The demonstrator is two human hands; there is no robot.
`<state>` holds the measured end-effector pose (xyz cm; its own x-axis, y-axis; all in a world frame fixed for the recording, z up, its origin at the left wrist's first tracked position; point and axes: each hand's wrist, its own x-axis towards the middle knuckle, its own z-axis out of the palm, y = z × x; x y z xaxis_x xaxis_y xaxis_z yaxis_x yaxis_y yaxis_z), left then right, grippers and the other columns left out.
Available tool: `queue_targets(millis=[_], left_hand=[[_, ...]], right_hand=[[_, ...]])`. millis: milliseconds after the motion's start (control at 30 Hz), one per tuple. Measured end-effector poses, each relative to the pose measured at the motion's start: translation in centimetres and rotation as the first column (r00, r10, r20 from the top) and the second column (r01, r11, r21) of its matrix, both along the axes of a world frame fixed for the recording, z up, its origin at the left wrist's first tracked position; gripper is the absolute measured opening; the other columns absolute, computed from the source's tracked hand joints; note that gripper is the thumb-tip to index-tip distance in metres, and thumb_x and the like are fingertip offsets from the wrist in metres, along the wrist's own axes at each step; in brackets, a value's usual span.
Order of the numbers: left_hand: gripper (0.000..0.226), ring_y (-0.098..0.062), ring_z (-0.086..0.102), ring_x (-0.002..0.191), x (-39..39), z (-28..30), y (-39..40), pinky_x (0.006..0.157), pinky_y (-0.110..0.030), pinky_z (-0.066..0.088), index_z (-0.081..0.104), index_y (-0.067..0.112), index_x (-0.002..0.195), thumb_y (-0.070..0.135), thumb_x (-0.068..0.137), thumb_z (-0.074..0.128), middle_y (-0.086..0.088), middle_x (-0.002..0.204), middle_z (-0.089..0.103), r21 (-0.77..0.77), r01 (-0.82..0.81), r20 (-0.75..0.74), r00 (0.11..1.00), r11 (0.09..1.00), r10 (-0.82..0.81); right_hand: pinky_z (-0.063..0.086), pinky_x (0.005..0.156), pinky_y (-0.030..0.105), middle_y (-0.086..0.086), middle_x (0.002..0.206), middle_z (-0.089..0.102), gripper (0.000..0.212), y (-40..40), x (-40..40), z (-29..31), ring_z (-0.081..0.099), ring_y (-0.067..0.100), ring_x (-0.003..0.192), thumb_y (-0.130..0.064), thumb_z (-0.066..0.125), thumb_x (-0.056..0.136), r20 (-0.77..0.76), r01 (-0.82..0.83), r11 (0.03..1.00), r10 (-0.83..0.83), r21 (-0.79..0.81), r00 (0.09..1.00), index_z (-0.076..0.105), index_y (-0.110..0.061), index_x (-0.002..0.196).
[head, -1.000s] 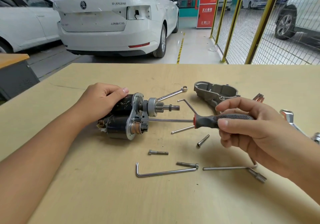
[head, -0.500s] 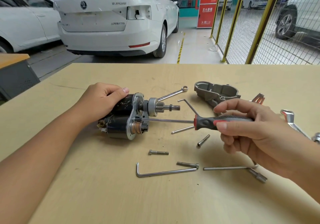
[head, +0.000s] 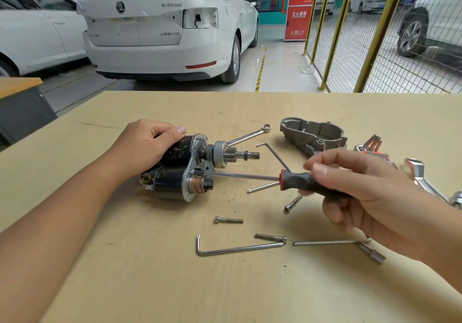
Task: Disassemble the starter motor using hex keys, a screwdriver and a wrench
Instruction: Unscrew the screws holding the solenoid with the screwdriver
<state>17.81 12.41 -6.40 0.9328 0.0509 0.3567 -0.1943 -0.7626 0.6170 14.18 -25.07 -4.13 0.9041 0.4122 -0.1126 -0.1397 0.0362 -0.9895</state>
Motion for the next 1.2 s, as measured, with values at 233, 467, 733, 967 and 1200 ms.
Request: queue_targets(millis=[233,467,733,967,1200], left_hand=[[0.069,-0.013,0.049,0.064,0.29,-0.10,0.25,0.069,-0.034,0.039,0.071,0.009,0.078,0.074,0.089,0.048,-0.014,0.069,0.058,0.020,-0.002,0.000,1.000,1.000,0.002],[0.067,-0.013,0.050,0.065,0.40,-0.22,0.35,0.070,-0.034,0.040,0.072,0.011,0.080,0.073,0.089,0.049,-0.015,0.071,0.060,0.011,0.006,0.004,1.000,1.000,-0.006],[0.062,-0.008,0.053,0.064,0.30,-0.17,0.18,0.071,-0.032,0.042,0.075,0.016,0.080,0.072,0.089,0.050,-0.007,0.069,0.064,0.002,0.009,0.011,1.000,1.000,-0.009],[0.067,-0.014,0.053,0.068,0.42,-0.18,0.30,0.072,-0.034,0.042,0.074,0.011,0.080,0.073,0.088,0.050,-0.016,0.075,0.065,0.000,0.007,0.005,1.000,1.000,-0.007],[0.062,-0.015,0.059,0.070,0.40,-0.27,0.28,0.075,-0.035,0.047,0.078,0.018,0.085,0.073,0.087,0.050,-0.006,0.073,0.069,-0.008,-0.008,0.014,1.000,1.000,0.008]], right_hand=[[0.044,0.044,0.030,0.017,0.080,0.065,0.034,-0.35,0.23,-0.11,0.046,0.022,0.050,-0.018,0.084,0.060,0.101,0.021,0.999,-0.024,0.025,0.995,0.073,-0.012,0.092],[0.039,0.039,0.025,0.021,0.080,0.070,0.039,0.06,-0.04,-0.02,0.047,0.023,0.043,-0.039,0.080,0.067,0.000,0.030,0.999,-0.030,-0.022,1.000,0.072,-0.014,0.096],[0.045,0.047,0.028,0.011,0.085,0.067,0.043,-0.39,0.44,-0.54,0.049,0.020,0.053,-0.008,0.087,0.051,0.086,0.050,0.999,-0.051,0.017,0.995,0.076,-0.016,0.092],[0.033,0.039,0.022,0.025,0.080,0.069,0.038,-0.04,0.24,-0.13,0.042,0.020,0.040,-0.042,0.078,0.074,-0.036,0.063,0.996,-0.065,-0.067,0.997,0.070,-0.013,0.098],[0.039,0.048,0.030,0.009,0.076,0.060,0.039,-0.37,0.54,-0.53,0.042,0.019,0.054,-0.007,0.085,0.055,0.055,0.057,0.993,-0.063,0.100,0.997,0.075,-0.015,0.092]])
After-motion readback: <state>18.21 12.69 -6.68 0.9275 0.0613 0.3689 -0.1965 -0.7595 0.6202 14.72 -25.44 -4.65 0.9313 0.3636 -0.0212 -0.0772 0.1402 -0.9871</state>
